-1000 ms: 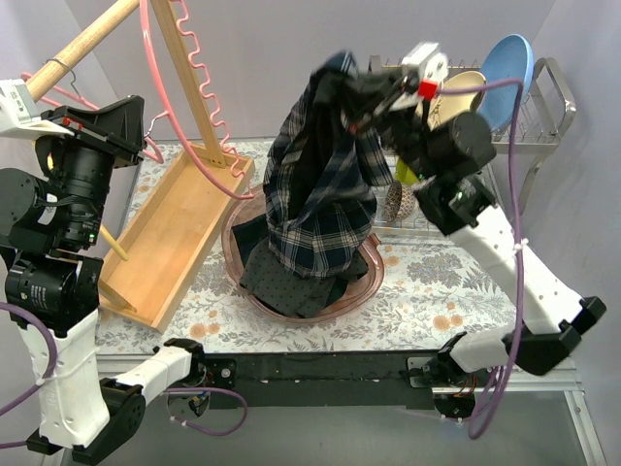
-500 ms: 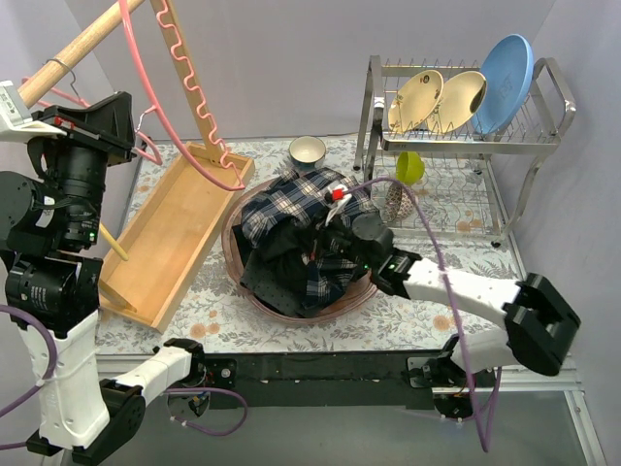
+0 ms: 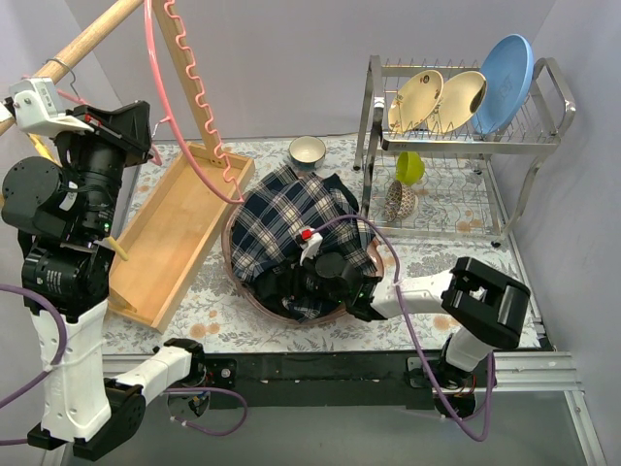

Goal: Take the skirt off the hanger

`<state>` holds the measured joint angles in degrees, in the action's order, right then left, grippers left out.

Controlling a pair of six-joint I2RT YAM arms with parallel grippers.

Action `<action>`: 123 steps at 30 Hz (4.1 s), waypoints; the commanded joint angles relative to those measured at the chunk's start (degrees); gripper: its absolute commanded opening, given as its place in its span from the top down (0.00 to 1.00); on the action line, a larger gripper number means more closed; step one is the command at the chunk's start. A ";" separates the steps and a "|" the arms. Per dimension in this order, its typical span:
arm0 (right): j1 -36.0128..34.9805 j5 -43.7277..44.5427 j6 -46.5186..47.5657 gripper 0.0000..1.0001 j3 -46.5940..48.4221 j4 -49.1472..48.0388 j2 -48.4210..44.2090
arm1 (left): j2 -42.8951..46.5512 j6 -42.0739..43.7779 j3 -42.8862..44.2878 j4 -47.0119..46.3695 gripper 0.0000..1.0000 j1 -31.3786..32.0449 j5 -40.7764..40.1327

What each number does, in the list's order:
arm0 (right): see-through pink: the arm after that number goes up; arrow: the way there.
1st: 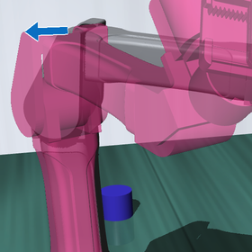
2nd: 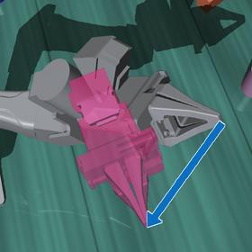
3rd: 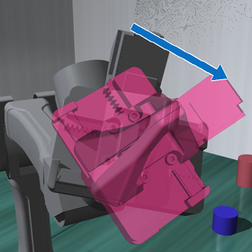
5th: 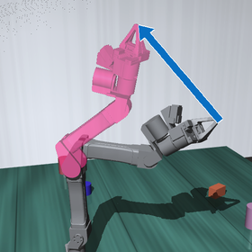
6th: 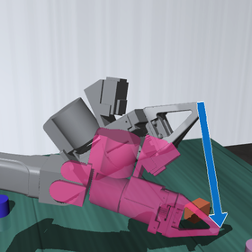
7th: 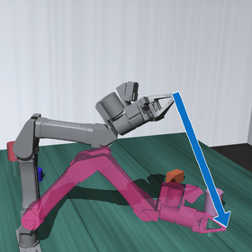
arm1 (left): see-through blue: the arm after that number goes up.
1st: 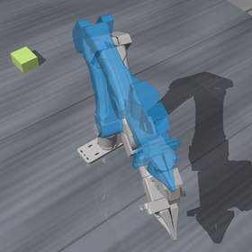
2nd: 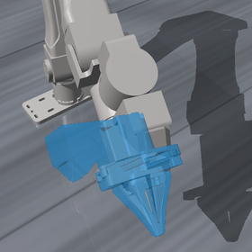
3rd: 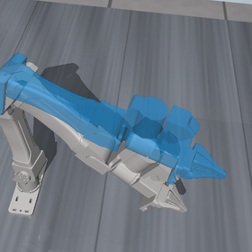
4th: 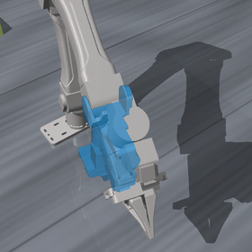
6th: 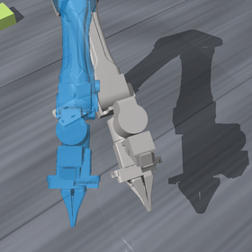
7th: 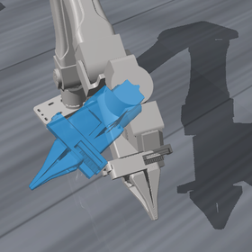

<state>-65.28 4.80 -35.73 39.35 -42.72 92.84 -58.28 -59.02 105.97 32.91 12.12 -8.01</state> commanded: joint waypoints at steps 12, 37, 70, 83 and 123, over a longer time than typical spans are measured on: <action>-0.12 3.55 13.39 0.41 22.16 39.97 -16.46 | 1.24 1.28 -0.59 0.40 1.00 0.10 1.24; 7.36 13.13 14.72 0.64 23.75 42.63 9.04 | 1.77 2.16 -4.02 1.72 1.00 0.10 0.45; -11.89 29.30 73.34 0.33 30.43 2.21 -3.81 | -4.47 -13.84 7.06 15.70 1.00 0.10 -6.23; -10.23 23.36 69.32 0.99 35.70 7.54 -6.17 | 1.93 -11.56 1.88 9.40 0.62 0.10 1.23; 5.86 -10.07 28.08 0.99 61.03 44.83 -0.81 | 19.35 -7.07 2.31 -5.22 0.02 0.01 11.35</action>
<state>-59.64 -7.38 -6.15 101.54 8.51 98.13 -36.60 -67.31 107.79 26.79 12.12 4.47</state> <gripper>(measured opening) 0.144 0.982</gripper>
